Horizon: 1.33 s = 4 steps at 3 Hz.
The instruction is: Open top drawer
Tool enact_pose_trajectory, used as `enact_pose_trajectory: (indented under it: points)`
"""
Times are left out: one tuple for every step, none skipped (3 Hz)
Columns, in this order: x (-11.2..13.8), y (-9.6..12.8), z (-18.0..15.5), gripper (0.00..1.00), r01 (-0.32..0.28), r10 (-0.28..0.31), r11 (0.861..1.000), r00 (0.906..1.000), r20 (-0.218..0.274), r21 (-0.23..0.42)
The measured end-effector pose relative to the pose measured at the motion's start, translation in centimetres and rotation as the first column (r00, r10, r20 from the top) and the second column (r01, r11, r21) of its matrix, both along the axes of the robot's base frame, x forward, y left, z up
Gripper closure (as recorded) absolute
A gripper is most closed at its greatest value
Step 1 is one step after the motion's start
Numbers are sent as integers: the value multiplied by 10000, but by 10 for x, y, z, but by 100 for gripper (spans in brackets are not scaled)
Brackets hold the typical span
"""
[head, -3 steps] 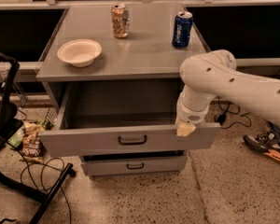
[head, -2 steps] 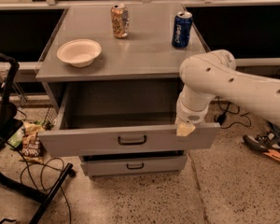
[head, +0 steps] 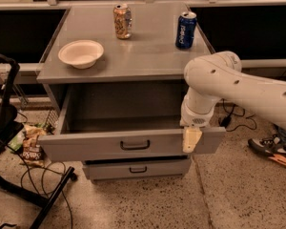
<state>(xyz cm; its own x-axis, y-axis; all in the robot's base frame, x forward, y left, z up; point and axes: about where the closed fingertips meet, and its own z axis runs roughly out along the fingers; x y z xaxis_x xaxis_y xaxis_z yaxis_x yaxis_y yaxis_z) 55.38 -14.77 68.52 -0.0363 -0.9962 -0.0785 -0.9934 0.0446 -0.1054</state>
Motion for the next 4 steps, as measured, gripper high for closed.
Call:
enact_pose_trajectory:
  points:
    - [0, 0, 0, 0, 0, 0, 10000, 10000, 0, 0]
    - [0, 0, 0, 0, 4, -4, 10000, 10000, -7, 0]
    - [-14, -5, -6, 0, 212, -212, 9998, 9993, -320, 14]
    - [-60, -15, -7, 14, 744, -755, 9971, 9906, -1138, -138]
